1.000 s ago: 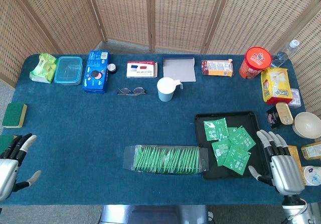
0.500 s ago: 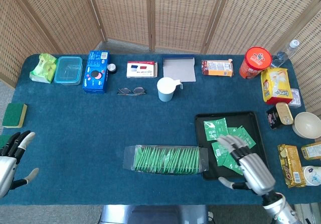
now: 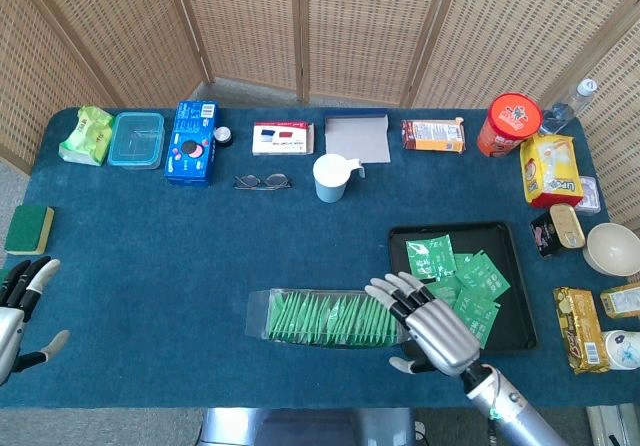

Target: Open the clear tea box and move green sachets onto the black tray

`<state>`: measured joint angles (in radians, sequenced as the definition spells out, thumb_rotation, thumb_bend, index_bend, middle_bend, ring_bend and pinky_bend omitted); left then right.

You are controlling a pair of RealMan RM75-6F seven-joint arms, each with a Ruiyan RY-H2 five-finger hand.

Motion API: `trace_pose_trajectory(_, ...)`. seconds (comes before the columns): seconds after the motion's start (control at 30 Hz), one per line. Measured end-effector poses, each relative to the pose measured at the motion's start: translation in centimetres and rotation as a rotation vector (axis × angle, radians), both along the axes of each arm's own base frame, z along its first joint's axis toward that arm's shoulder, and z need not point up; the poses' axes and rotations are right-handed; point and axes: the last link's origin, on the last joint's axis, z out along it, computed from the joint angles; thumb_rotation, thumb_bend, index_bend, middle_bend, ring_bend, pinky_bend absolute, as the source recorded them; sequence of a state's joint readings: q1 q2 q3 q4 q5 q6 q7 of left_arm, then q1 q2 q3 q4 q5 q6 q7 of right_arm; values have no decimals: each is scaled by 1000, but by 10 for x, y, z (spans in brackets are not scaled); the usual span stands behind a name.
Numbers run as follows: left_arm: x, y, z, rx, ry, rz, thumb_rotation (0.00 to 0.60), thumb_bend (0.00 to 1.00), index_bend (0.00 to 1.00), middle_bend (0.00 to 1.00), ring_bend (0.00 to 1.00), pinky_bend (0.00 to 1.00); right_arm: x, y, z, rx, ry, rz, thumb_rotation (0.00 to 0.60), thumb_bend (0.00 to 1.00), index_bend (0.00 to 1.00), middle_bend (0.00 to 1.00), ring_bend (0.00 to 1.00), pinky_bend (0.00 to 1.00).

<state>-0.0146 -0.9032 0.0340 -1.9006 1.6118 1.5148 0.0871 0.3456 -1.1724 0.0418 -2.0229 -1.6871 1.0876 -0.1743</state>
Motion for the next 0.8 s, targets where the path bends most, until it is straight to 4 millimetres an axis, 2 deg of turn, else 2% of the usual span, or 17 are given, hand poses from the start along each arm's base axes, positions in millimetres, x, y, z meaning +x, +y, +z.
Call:
trace_pose_trajectory(0.33,-2,4,-3,-11,-1,1,600,223,45,64,0,236,13,-4,-46,-45,121,38,600,174,33,0,0,8)
trace_pose_trajectory(0.53,-3,4,-4,-15,-4,7,600,223,45,63,0,236,18,-7,-58,-44,147,44,600,197,90,0,0,8)
trace_pose_trajectory(0.8,-6,3,-6,-16,-6,14,600,223,45,63,0,236,26,-17,-58,-45,159,41,600,277,142,0,0,8)
